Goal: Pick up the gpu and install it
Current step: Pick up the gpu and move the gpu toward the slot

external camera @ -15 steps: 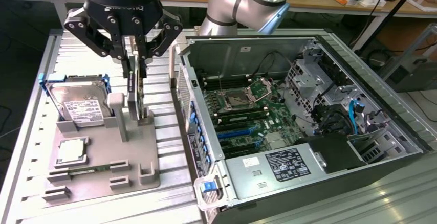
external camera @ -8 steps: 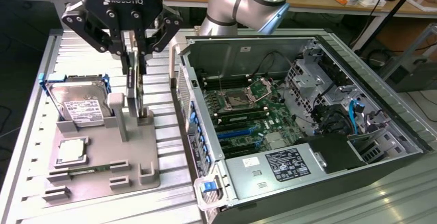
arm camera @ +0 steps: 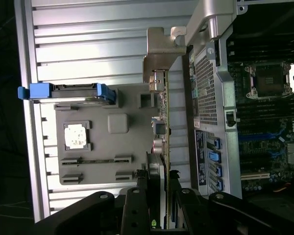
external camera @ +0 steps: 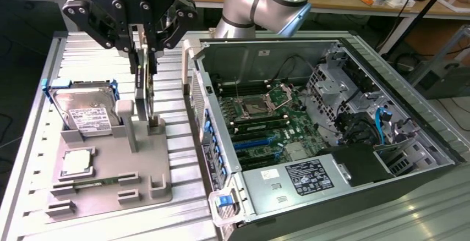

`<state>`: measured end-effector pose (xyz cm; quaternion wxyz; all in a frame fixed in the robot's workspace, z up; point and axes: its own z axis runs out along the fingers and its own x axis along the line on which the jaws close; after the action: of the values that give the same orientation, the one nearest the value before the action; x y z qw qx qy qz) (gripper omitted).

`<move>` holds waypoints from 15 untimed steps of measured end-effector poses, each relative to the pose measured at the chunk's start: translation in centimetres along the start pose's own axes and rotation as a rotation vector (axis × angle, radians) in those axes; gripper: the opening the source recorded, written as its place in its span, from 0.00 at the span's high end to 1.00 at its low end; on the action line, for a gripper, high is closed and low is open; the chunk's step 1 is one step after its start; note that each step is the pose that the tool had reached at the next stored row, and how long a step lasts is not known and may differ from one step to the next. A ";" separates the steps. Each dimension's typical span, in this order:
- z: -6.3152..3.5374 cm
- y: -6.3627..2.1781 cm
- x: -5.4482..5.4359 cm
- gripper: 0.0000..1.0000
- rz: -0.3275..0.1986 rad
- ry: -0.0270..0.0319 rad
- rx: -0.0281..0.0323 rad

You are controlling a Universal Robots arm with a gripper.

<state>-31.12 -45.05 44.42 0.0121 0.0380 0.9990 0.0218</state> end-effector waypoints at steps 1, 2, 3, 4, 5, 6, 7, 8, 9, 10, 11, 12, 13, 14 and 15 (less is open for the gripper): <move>0.00 0.00 0.0 0.73 0.000 -0.0001 -0.0004; 0.00 0.00 0.0 0.73 0.000 0.0000 -0.0004; -0.01 0.00 0.0 0.73 0.000 0.0001 -0.0005; -0.01 0.00 0.0 0.73 0.000 0.0001 -0.0006; -0.01 0.00 0.0 0.73 0.000 0.0001 -0.0006; -0.01 0.00 0.0 0.73 0.000 0.0001 -0.0006; -0.01 0.00 0.0 0.73 0.000 0.0001 -0.0007; -0.01 0.00 0.0 0.73 0.000 0.0002 -0.0007; -0.01 0.00 0.0 0.73 0.000 0.0001 -0.0008; 0.00 0.00 0.0 0.73 0.000 0.0001 -0.0009; -0.01 0.01 -0.1 0.73 0.000 0.0002 -0.0007; -0.01 0.01 -0.2 0.73 0.000 0.0002 -0.0007; 0.00 0.02 -0.3 0.73 0.000 0.0002 -0.0007; 0.00 0.03 -0.3 0.73 0.000 0.0001 -0.0008; 0.00 0.03 -0.4 0.73 0.000 0.0001 -0.0007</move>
<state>-30.68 -45.05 44.43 0.0121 0.0380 0.9990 0.0222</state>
